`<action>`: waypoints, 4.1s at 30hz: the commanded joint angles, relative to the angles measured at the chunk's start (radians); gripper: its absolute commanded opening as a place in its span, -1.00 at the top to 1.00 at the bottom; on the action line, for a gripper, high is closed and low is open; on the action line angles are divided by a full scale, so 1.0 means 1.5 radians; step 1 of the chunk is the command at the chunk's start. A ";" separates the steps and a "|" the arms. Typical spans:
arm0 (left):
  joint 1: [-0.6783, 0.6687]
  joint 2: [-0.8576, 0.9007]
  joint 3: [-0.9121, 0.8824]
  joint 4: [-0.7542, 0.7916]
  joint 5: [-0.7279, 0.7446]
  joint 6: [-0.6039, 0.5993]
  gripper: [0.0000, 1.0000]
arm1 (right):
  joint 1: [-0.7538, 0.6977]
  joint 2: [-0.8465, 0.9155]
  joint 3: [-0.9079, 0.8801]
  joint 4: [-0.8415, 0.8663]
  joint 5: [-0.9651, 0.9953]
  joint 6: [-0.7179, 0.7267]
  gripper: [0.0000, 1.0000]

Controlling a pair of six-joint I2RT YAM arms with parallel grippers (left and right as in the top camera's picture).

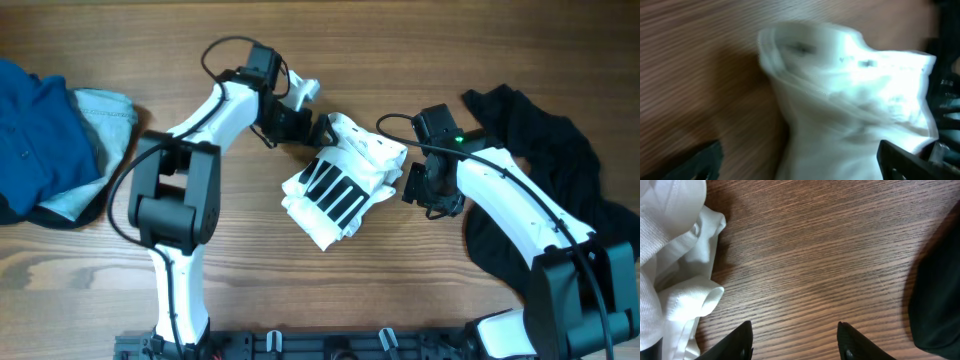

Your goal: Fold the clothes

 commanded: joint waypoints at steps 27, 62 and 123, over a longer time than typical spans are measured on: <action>0.415 -0.279 0.028 0.034 -0.281 -0.060 0.92 | -0.002 -0.009 0.009 -0.019 0.039 0.014 -0.08; 0.749 -0.174 0.030 0.378 -0.104 -0.113 -1.00 | -0.002 -0.009 0.009 -0.027 0.031 0.013 -0.12; 0.107 -0.978 -0.397 -0.100 -0.475 -0.230 -1.00 | 0.035 -0.618 -0.155 0.111 0.154 -0.068 -1.00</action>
